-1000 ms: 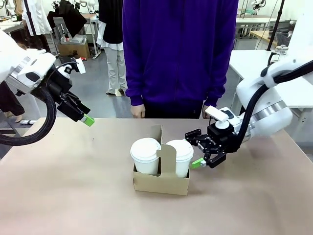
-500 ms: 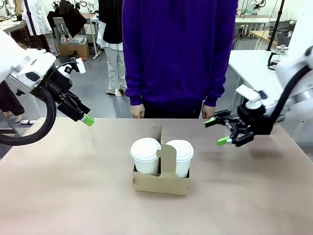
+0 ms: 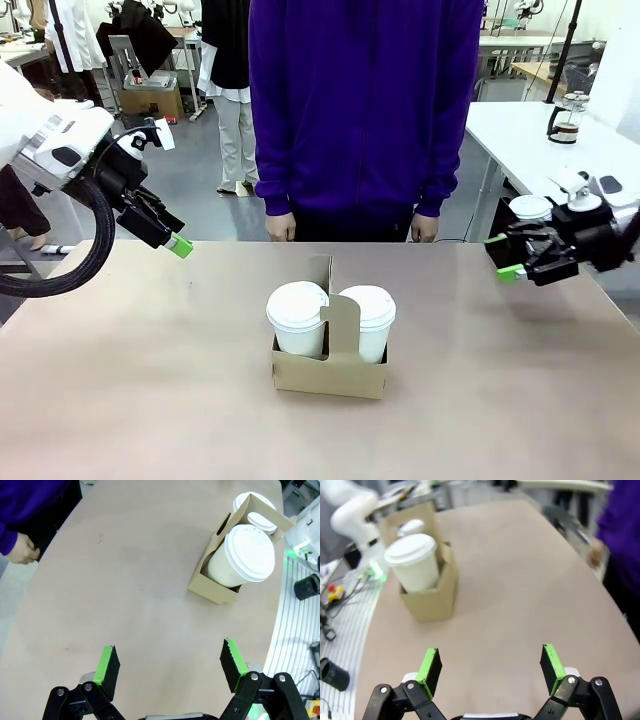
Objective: Pour a drink into a cup and package it in a carrier.
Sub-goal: Insert the held 600 ml Paper Cup into the Cup Carrier.
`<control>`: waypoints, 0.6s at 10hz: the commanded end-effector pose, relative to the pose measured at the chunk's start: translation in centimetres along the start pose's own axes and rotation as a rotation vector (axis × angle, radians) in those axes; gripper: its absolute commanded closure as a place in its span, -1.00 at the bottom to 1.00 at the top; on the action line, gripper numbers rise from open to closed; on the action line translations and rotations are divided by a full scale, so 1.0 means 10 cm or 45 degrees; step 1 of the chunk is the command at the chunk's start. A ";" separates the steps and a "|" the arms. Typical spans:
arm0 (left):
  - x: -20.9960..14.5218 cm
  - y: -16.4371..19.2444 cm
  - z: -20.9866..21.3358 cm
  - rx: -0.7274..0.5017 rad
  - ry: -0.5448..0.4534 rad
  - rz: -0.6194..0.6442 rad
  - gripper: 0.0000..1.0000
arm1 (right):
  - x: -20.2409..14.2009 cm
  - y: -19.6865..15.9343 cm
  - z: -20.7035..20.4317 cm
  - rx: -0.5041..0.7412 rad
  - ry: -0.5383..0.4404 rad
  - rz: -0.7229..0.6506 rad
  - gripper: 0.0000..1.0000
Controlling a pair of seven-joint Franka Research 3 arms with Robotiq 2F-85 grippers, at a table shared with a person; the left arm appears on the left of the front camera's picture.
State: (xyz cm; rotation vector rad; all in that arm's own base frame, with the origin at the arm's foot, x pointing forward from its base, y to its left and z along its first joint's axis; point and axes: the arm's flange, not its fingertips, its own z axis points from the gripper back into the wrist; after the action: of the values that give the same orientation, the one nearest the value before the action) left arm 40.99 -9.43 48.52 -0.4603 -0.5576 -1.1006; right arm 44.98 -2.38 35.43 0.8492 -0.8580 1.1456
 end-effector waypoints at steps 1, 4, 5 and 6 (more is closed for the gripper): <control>0.01 0.00 0.00 -0.012 0.002 0.007 -1.00 | -0.11 0.29 0.32 -0.219 0.098 -0.209 -1.00; 0.01 0.00 0.00 -0.012 0.002 0.007 -1.00 | -0.14 0.35 0.59 -0.390 0.239 -0.387 -1.00; 0.01 0.00 0.00 -0.012 0.002 0.007 -1.00 | -0.13 0.35 0.57 -0.343 0.264 -0.465 -1.00; 0.01 0.00 0.00 -0.012 0.002 0.007 -1.00 | -0.08 0.32 0.41 -0.279 0.269 -0.552 -1.00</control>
State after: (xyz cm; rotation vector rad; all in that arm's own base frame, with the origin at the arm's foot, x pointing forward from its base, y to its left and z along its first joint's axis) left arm 40.98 -9.49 48.53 -0.4600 -0.5572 -1.1020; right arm 40.77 -7.74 36.25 0.6114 -0.6661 0.7620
